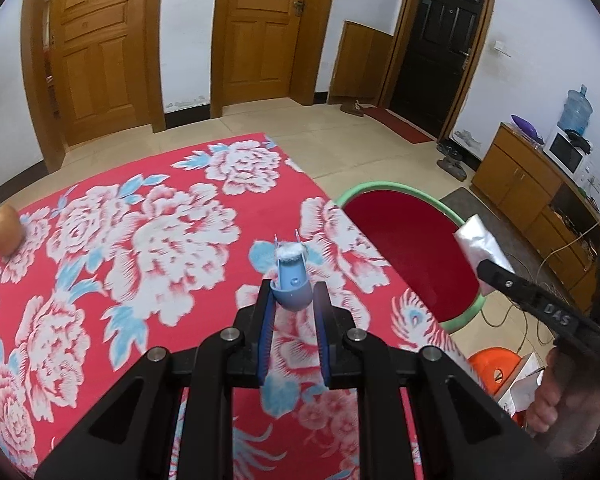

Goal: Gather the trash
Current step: 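Carry the foil item over the tub and open the right gripper while the left lifts the blue piece, then carry the blue piece over the red tub and open the left gripper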

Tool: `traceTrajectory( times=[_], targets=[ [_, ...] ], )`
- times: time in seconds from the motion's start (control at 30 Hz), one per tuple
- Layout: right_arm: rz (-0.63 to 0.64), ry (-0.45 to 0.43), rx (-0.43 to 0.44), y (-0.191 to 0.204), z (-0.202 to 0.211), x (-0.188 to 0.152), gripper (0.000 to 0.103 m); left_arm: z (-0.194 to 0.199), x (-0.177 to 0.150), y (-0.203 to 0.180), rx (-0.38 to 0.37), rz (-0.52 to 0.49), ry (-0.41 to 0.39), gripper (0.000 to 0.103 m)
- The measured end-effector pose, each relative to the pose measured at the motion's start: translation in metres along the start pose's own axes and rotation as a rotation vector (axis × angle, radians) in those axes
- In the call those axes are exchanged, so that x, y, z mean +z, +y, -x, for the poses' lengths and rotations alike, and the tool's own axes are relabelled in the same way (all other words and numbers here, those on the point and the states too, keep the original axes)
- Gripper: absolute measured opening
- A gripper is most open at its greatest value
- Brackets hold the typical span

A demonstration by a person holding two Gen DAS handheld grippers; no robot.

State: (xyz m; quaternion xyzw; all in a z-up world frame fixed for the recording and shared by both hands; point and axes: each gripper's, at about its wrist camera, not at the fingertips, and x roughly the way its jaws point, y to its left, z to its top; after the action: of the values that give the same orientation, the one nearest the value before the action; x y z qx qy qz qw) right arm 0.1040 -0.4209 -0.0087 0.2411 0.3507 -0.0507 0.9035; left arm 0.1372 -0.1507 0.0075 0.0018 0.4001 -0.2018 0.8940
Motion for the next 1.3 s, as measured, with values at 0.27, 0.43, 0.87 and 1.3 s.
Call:
traceTrajectory(
  times=[0.27,0.43,0.87,1.3],
  targets=[
    [-0.051,0.017,-0.025,-0.026,-0.016,0.005,0.037,-0.017,0.01,-0.022,-0.028,-0.027,0.014,0.018],
    [-0.07,0.01,-0.018,-0.034,-0.015,0.005,0.049,-0.029,0.018,-0.041,-0.048,-0.059,0.022,0.018],
    [-0.131,-0.045,-0.041,-0.051,0.01,0.01,0.052,-0.071,0.034,-0.092,-0.1,-0.151,0.063,0.018],
    [-0.131,-0.051,-0.029,-0.056,0.02,0.011,0.056,-0.066,0.033,-0.097,-0.123,-0.162,0.056,0.021]
  ],
)
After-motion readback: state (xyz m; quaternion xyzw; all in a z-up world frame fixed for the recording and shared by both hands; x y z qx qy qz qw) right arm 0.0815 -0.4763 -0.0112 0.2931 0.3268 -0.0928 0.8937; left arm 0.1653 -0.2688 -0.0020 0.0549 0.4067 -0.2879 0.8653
